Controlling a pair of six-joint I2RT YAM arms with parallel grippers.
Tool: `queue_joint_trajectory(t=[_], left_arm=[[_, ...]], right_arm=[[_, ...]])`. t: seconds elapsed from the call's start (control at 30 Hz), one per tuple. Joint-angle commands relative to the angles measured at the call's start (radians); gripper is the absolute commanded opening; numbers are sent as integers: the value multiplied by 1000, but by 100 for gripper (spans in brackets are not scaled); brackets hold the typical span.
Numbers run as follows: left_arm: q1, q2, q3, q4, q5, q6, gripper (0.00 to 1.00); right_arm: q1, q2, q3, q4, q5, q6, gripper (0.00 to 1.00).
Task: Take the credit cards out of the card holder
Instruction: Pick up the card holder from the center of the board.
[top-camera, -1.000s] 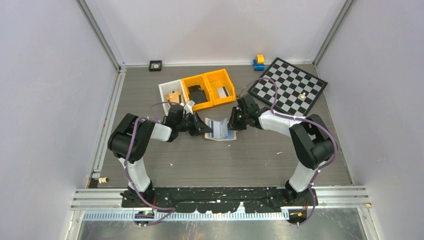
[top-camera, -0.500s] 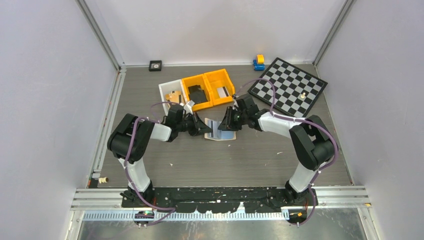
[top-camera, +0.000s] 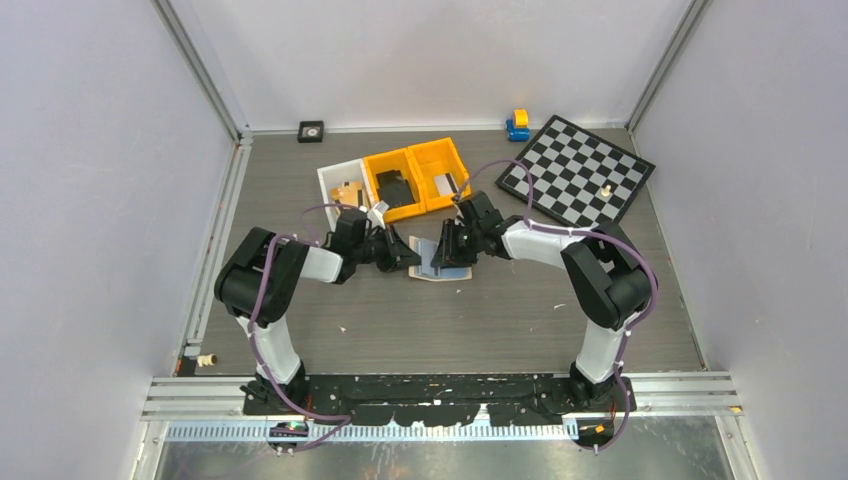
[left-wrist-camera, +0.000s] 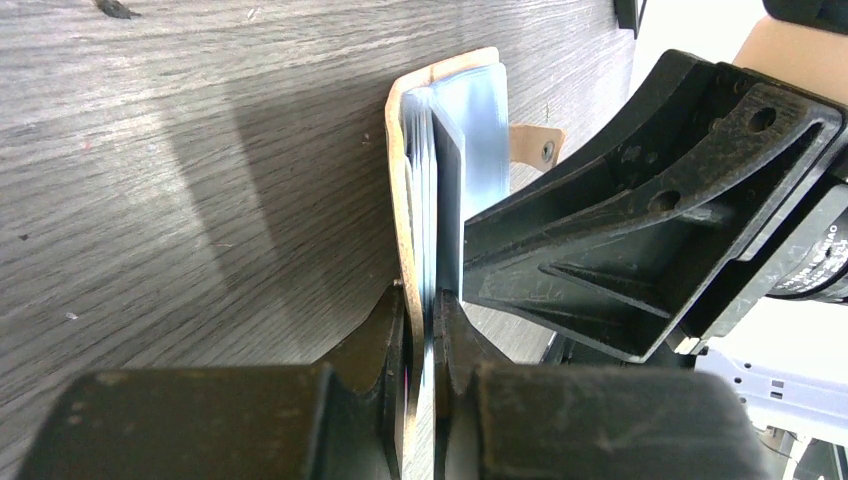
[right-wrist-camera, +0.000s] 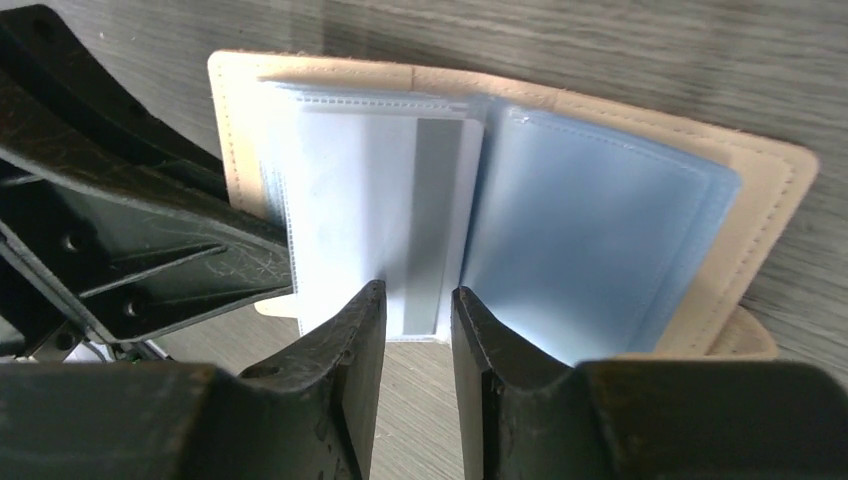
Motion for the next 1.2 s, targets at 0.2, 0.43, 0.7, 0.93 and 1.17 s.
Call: queue_joint_trajectory(t=[0.2,0.43,0.7,0.93,1.17], left_arm=[[7,-47,-8,9,-1,16,0],[8,-56,-12,14,6,15,0],[6,-148,14,-176,-80,115,0],[-63,-298,76,-481,-336,295,0],[-158,-428,108,-627,-571,401,0]], right_arm=[[1,17,45,-32,69,-21,42],[9,23,59,-47,78,-25,42],[9,-98,4,-29,170,-27,41],[-41,-185,-68,6,292,24,37],[-65,-316,-178,89,378,51,74]])
